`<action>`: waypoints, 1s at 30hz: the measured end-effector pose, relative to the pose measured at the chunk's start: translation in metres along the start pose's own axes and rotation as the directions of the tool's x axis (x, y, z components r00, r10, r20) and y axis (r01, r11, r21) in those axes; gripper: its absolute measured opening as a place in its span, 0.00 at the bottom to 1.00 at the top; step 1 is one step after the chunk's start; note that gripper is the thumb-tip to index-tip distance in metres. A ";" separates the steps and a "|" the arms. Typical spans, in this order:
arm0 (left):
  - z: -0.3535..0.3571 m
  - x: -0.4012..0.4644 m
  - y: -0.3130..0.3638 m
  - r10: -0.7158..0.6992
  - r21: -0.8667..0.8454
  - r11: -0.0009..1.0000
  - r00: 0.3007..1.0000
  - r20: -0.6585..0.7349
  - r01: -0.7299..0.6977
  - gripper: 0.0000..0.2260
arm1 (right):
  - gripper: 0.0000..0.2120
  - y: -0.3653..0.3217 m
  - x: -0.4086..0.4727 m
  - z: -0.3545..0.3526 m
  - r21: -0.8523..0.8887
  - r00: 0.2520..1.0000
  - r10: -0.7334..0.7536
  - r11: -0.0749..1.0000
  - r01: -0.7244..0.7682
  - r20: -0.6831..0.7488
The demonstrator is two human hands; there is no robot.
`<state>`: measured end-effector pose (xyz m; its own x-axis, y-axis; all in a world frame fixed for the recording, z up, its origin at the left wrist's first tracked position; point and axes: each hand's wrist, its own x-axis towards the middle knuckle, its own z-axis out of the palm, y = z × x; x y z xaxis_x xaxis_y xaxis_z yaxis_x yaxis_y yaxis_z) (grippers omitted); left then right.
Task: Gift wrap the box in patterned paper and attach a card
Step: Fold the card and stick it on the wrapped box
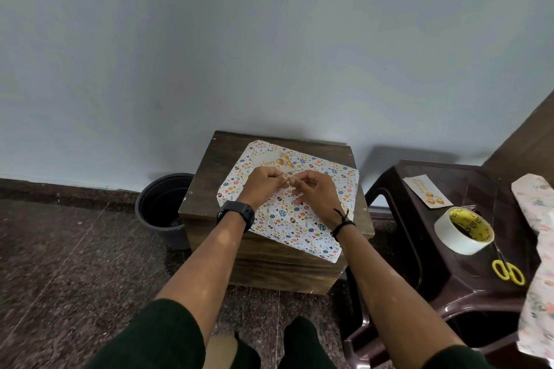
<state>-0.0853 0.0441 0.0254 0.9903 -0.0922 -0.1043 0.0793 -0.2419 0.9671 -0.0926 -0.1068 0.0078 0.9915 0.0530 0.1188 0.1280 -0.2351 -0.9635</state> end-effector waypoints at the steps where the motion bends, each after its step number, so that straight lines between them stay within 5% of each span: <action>1: 0.001 0.000 0.000 -0.001 0.009 1.000 1.000 -0.002 0.001 0.06 | 0.07 0.001 0.000 0.000 0.003 1.000 0.003 1.000 -0.003 0.000; 30: -0.004 -0.004 0.005 0.072 -0.007 0.997 0.997 0.042 -0.071 0.07 | 0.12 -0.006 -0.001 0.002 -0.036 0.998 0.053 0.998 -0.052 0.022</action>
<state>-0.0884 0.0467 0.0309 0.9878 -0.1495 -0.0445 0.0094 -0.2275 0.9737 -0.0940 -0.1037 0.0126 0.9961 0.0615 0.0626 0.0771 -0.2727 -0.9590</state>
